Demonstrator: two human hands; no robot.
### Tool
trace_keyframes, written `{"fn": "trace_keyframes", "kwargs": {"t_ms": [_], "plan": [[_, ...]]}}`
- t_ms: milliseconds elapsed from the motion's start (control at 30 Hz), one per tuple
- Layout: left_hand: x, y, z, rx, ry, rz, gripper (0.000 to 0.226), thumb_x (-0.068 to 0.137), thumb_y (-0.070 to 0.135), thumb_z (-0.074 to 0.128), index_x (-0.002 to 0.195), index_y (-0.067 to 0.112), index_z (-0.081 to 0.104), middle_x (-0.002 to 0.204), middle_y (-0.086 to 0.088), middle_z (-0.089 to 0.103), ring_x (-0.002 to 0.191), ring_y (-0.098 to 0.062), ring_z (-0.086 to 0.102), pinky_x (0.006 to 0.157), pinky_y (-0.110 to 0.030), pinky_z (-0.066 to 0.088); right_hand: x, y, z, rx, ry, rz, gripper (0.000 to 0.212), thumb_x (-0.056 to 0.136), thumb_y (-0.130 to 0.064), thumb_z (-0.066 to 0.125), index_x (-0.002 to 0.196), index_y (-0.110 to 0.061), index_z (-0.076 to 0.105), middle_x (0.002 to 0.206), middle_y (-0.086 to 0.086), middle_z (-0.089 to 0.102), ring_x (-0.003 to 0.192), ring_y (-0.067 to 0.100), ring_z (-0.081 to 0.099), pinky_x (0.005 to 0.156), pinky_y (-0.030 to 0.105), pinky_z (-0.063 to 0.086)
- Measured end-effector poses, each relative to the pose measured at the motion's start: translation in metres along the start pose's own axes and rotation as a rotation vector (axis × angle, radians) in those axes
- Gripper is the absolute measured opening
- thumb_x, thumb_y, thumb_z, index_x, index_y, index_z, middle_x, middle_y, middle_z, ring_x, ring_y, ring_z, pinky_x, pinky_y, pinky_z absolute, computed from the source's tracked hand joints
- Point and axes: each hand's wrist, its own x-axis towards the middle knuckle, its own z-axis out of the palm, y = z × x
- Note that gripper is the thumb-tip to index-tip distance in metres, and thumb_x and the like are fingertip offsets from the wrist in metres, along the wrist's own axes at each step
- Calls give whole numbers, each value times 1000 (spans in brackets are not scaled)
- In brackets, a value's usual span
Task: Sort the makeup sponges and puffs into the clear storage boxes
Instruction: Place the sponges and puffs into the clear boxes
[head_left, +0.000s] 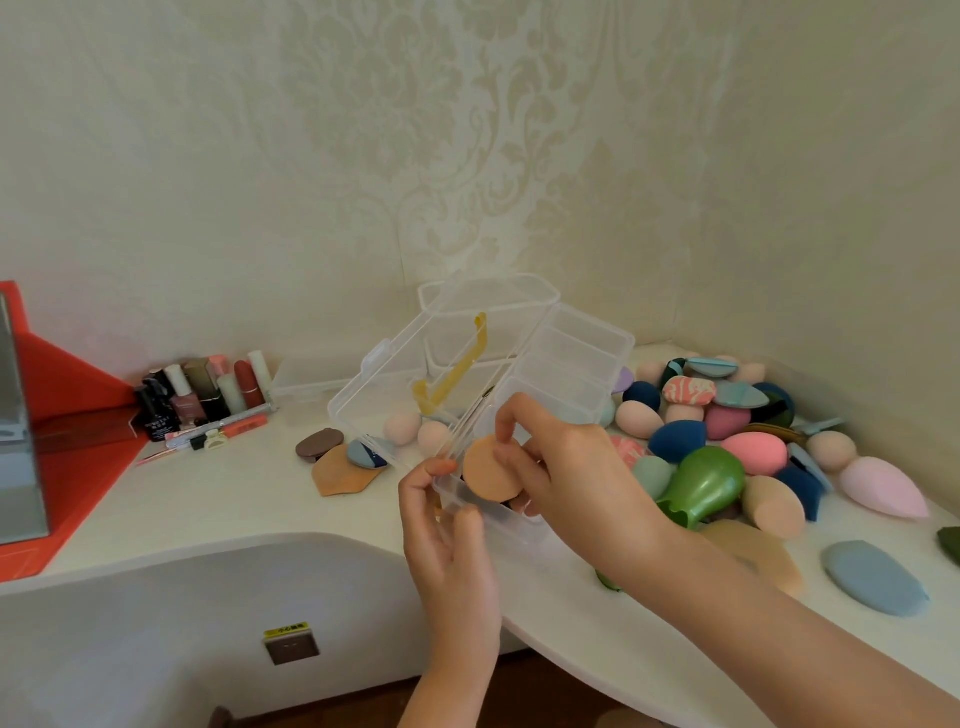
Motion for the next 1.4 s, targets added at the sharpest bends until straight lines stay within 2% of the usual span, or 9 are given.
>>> {"fn": "trace_keyframes", "kwargs": {"t_ms": [100, 233, 433, 600, 800, 967, 1133, 1267, 1400], "plan": [[0, -1, 0, 3, 8, -1, 33, 75, 8, 45, 103, 23, 55, 105, 3, 60, 97, -4, 57, 79, -11, 45, -1, 3, -3, 27, -37, -37, 11, 93, -12, 49, 94, -17, 59, 70, 5, 66, 63, 18, 61, 61, 27, 47], [0, -3, 0, 26, -4, 1, 34, 75, 8, 46, 103, 25, 55, 103, 12, 60, 106, -7, 55, 86, -14, 44, -3, 4, -7, 6, -89, -32, 14, 86, -20, 63, 99, -22, 62, 81, 0, 66, 65, 8, 56, 65, 15, 43], [0, -2, 1, 29, -5, 2, 33, 73, 7, 44, 101, 22, 54, 100, 16, 59, 105, -3, 55, 83, -11, 43, -4, 7, -2, 2, -9, -35, 23, 83, -12, 61, 102, -20, 50, 76, 6, 67, 64, 18, 61, 60, 29, 49], [0, 0, 3, -9, -1, 2, 33, 72, 4, 44, 100, 20, 54, 96, 15, 60, 93, 3, 58, 75, -7, 44, -5, 7, 3, -102, 5, -193, 17, 83, -5, 58, 94, -12, 48, 59, -5, 51, 66, 23, 48, 59, 31, 42], [1, -1, 0, -8, -14, -29, 35, 72, 7, 45, 101, 23, 54, 97, 16, 61, 95, -3, 59, 76, -14, 47, 2, 6, -12, -29, -186, -226, 13, 91, -29, 60, 98, -20, 67, 77, -5, 69, 74, 9, 64, 67, 21, 51], [-2, 5, 3, 35, -34, 4, 35, 73, 6, 45, 95, 31, 54, 95, 19, 59, 89, 4, 56, 74, -7, 43, 1, 4, -14, -183, -259, -183, 19, 93, -27, 56, 111, -25, 61, 93, -4, 72, 89, 10, 65, 80, 28, 52], [0, 5, 2, 31, -6, -1, 31, 72, 7, 45, 96, 23, 53, 99, 4, 57, 86, 3, 55, 72, -6, 42, 7, 2, -4, -428, -250, -239, 16, 89, -11, 50, 92, -21, 62, 77, 1, 65, 71, 22, 57, 66, 35, 49], [-1, 5, 3, 4, -32, -12, 31, 71, 6, 44, 97, 21, 52, 91, 16, 59, 81, 6, 56, 69, -5, 42, 8, 1, -14, -356, -345, -241, 25, 97, -26, 44, 102, -25, 69, 80, 0, 68, 68, 17, 54, 59, 23, 39], [-1, 5, 2, 0, -24, -7, 32, 71, 6, 45, 97, 23, 52, 98, 9, 58, 86, 2, 56, 73, -7, 43, 12, -9, -8, -531, -342, -205, 25, 96, -22, 45, 104, -27, 69, 83, -1, 65, 74, 19, 53, 53, 28, 37]]}}
